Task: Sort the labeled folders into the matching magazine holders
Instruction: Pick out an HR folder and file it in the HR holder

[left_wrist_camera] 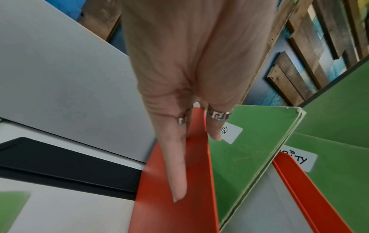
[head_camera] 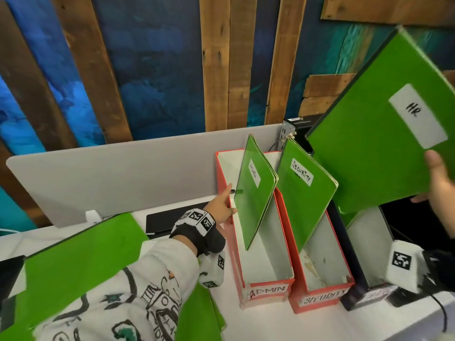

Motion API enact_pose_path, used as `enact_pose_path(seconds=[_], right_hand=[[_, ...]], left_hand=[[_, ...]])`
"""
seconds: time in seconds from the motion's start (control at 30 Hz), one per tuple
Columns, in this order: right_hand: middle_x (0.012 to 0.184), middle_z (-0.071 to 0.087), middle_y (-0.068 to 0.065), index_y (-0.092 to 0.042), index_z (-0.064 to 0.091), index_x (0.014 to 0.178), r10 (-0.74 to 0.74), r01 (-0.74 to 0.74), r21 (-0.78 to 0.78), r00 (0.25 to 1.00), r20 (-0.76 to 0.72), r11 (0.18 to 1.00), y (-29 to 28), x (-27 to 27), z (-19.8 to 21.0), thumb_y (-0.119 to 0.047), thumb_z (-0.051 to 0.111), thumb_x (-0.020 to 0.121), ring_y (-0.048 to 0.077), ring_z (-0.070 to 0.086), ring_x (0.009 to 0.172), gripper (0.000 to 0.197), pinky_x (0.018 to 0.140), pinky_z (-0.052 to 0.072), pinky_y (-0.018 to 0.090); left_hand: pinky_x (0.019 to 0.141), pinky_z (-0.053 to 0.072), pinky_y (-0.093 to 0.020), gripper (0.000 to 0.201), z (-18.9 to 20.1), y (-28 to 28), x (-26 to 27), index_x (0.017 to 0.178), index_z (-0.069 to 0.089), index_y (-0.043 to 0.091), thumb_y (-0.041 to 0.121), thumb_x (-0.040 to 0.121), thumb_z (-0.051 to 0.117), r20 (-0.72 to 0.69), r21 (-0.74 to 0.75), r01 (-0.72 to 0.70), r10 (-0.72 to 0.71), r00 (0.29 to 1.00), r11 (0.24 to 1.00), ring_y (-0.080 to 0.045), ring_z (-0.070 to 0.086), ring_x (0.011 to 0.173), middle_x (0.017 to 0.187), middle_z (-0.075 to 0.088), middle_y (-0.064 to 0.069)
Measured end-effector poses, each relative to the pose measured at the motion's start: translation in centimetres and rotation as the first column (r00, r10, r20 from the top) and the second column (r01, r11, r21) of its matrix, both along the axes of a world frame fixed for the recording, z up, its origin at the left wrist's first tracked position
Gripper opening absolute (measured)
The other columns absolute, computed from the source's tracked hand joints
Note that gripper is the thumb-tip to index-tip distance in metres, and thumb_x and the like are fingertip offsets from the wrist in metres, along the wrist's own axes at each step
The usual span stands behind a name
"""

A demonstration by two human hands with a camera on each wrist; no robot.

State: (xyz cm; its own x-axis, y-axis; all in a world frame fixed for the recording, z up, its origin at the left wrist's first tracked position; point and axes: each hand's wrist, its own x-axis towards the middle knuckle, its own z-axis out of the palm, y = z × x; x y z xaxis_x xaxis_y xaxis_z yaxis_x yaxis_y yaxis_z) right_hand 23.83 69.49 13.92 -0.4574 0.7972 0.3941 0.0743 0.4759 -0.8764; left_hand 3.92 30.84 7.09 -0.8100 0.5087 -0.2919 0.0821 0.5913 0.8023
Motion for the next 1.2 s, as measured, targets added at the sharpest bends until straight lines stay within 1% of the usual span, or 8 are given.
enact_pose_path(seconds=[0.13,0.27,0.4,0.5,0.6,0.8,1.03,1.2], right_hand=[[0.095,0.068,0.009,-0.023,0.058,0.115,0.006,-0.013,0.103,0.997,0.073,0.995,-6.2,-0.7,0.9,-0.065,0.046,0.084,0.004,0.064,0.049,0.054,0.042,0.052,0.015],[0.115,0.061,0.028,0.001,0.054,0.122,0.041,-0.058,0.138,0.992,0.117,0.989,-7.7,-2.2,-0.2,-0.058,0.045,0.081,0.039,0.063,0.097,0.072,0.081,0.055,0.043],[0.115,0.059,0.030,0.004,0.053,0.121,0.019,-0.035,0.075,0.978,0.207,0.997,-7.3,-3.6,-2.2,-0.038,0.049,0.093,0.043,0.065,0.089,0.051,0.070,0.056,0.043],[0.117,0.059,0.025,0.002,0.052,0.121,0.009,-0.024,0.051,0.961,0.278,0.998,-6.4,-4.6,-3.5,-0.031,0.050,0.095,0.041,0.067,0.079,0.042,0.039,0.051,0.020],[0.113,0.061,0.026,0.001,0.052,0.119,0.026,-0.035,0.023,0.949,0.313,0.999,-5.7,-5.3,-4.5,-0.030,0.050,0.095,0.040,0.068,0.076,0.040,0.031,0.044,0.013],[0.117,0.059,0.025,0.000,0.049,0.124,0.052,-0.024,-0.075,0.911,0.410,0.997,-5.0,-6.4,-5.9,-0.029,0.052,0.093,0.024,0.060,0.053,0.043,0.040,0.053,0.027],[0.133,0.049,0.023,-0.003,0.033,0.139,0.079,0.034,-0.207,0.854,0.514,0.978,-4.4,-7.5,-7.1,-0.025,0.064,0.083,0.037,0.052,0.119,0.068,0.094,0.049,0.047],[0.108,0.059,0.022,-0.003,0.044,0.119,-0.025,0.073,-0.103,0.913,0.407,0.992,-5.6,-6.8,-6.0,-0.021,0.055,0.093,0.037,0.064,0.084,0.034,0.060,0.058,0.038]], left_hand=[[0.088,0.050,-0.039,0.084,0.2,-0.2,0.2,0.149,0.000,0.035,0.008,0.091,0.055,0.009,0.026,-0.030,0.029,1.000,0.999,-0.030,0.058,0.115,0.140,0.050,-0.008],[0.062,0.053,-0.032,0.081,0.0,-0.3,0.1,0.148,0.006,0.036,0.005,0.092,0.054,0.021,0.056,-0.068,0.067,0.998,0.996,-0.027,0.061,0.083,0.117,0.061,-0.011],[0.045,0.054,-0.031,0.077,-0.1,-0.5,0.0,0.147,0.012,0.040,0.004,0.092,0.053,0.057,0.083,-0.110,0.105,0.993,0.990,-0.021,0.061,0.066,0.103,0.061,-0.005],[0.051,0.055,-0.040,0.079,-0.1,-0.6,0.0,0.145,0.015,0.044,0.004,0.091,0.055,0.087,0.088,-0.125,0.117,0.989,0.988,-0.023,0.061,0.067,0.107,0.060,-0.007],[0.053,0.056,-0.045,0.079,-0.1,-0.7,0.1,0.145,0.016,0.044,0.004,0.090,0.055,0.091,0.089,-0.136,0.128,0.988,0.987,-0.029,0.062,0.079,0.120,0.059,-0.011],[0.049,0.055,-0.041,0.079,-0.3,-0.6,0.0,0.145,0.015,0.044,0.002,0.090,0.055,0.096,0.099,-0.148,0.138,0.986,0.984,-0.022,0.061,0.069,0.104,0.058,-0.005],[0.050,0.056,-0.041,0.079,0.1,-0.8,0.4,0.144,0.019,0.046,0.001,0.090,0.055,0.138,0.124,-0.165,0.148,0.979,0.978,-0.029,0.060,0.085,0.123,0.060,-0.014],[0.051,0.056,-0.040,0.080,-0.1,-1.1,0.2,0.144,0.019,0.044,0.001,0.089,0.057,0.148,0.140,-0.170,0.149,0.978,0.976,-0.024,0.064,0.077,0.125,0.059,-0.013]])
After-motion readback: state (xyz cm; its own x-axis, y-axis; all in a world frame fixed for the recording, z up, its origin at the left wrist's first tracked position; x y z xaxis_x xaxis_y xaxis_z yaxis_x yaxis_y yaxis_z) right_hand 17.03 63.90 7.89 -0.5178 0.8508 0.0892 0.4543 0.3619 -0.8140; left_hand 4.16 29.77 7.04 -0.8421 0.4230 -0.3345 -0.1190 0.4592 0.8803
